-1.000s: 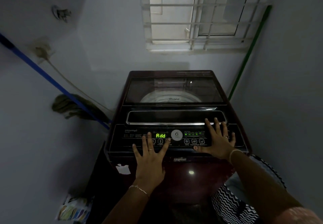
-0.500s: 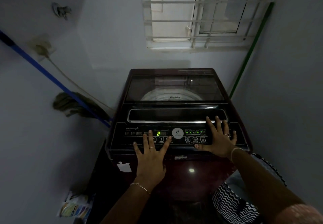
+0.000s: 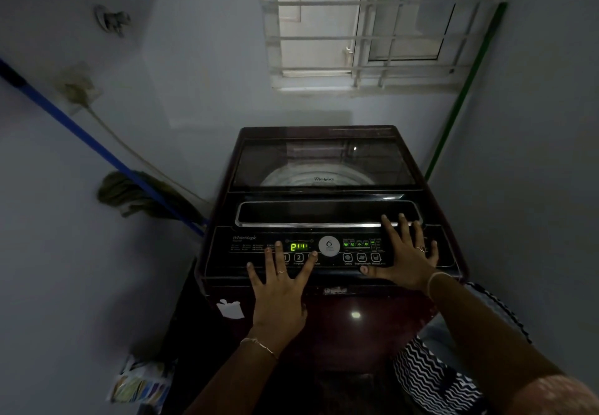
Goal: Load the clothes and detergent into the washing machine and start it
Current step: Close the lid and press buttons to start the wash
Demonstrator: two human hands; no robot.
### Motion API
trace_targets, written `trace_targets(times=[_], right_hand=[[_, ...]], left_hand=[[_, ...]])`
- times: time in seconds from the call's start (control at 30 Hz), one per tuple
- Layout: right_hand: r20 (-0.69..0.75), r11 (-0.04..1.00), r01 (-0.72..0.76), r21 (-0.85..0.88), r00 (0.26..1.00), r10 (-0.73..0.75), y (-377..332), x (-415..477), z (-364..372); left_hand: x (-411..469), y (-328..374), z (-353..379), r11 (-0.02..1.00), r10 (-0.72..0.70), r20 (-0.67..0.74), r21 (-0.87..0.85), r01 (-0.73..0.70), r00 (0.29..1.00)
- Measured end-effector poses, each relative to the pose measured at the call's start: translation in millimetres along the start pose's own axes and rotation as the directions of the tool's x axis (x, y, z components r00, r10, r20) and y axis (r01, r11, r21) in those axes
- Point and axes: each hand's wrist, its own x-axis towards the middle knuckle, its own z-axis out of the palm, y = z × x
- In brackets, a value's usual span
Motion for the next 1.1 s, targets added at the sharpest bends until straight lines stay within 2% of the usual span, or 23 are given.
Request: trace_targets(times=[0.5, 0.83, 0.97, 1.1], right_hand=[[-0.002, 1.000, 0.004, 0.002, 1.000, -0.004, 0, 1, 0], [-0.007, 1.000, 0.010, 0.009, 1.000, -0.010, 0, 0, 0], [-0.006, 1.000, 0.011, 0.015, 1.000, -0.011, 0, -1, -1], [0.034, 0.999, 0.023, 0.044, 0.999, -0.024, 1, -1, -6]], left_hand=[[0, 1, -1, 1.000, -0.005, -0.011, -0.001, 0.005, 1.000], [0, 10, -4, 0.997, -0.026, -0.033, -0.067, 0.024, 0.999], [4, 23, -1, 0.994, 0.092, -0.178, -0.041, -0.101, 0.980], [13, 38, -4, 0.981, 0.167, -0.234, -0.055, -0.185, 0.958]])
